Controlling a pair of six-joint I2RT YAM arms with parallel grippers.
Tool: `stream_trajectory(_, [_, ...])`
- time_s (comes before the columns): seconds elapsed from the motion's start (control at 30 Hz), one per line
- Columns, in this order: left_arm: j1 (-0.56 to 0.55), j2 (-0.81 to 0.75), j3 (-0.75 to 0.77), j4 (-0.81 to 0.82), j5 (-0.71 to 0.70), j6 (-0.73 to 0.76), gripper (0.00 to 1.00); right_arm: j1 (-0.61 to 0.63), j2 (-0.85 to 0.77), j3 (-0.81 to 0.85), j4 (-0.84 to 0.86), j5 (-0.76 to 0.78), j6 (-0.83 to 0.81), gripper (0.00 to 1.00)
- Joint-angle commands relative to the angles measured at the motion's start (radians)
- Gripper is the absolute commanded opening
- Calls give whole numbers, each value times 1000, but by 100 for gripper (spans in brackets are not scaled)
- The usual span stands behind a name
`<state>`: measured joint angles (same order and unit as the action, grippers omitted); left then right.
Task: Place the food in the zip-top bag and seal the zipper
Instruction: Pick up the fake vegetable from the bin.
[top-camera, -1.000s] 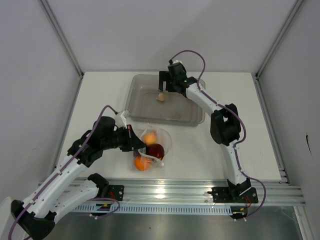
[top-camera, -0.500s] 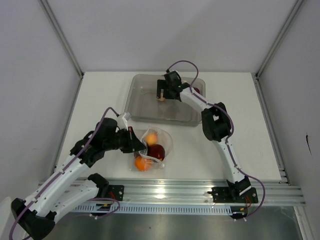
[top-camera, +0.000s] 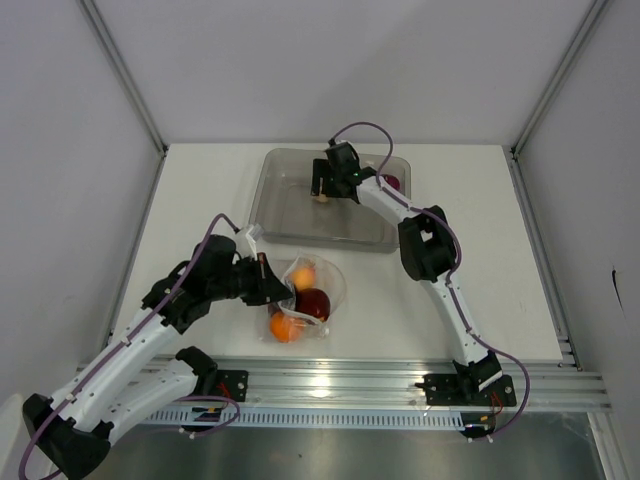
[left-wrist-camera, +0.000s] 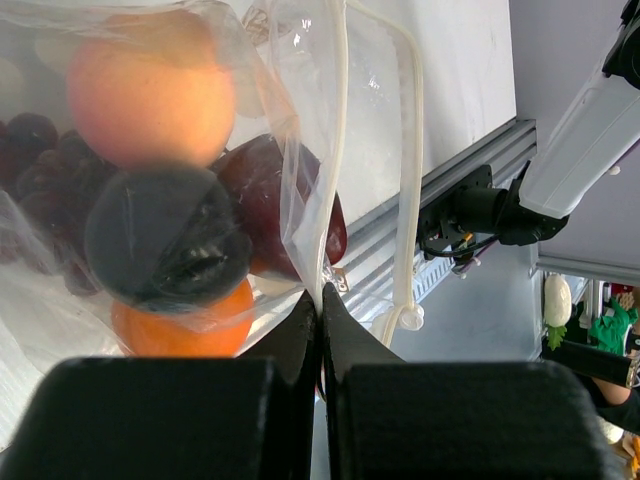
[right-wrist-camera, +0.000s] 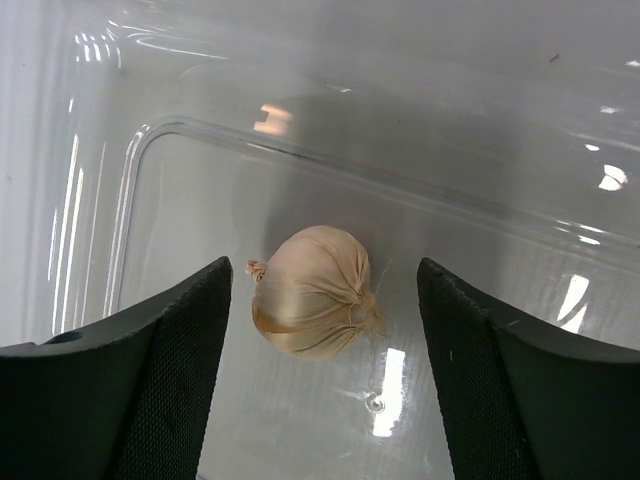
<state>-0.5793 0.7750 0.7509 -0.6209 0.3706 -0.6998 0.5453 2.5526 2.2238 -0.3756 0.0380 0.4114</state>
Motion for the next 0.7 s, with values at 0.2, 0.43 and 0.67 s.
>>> stream_trajectory(0.2, [6, 0, 1, 18, 1, 6, 1, 1, 32, 56, 17, -4, 10, 61])
stream_trajectory(0.43, [9, -6, -2, 10, 1, 6, 0, -4, 35, 73, 10, -7, 4, 42])
stream_trajectory(0.67, [9, -20, 2, 0, -2, 5, 1, -13, -6, 85, -2, -13, -5, 18])
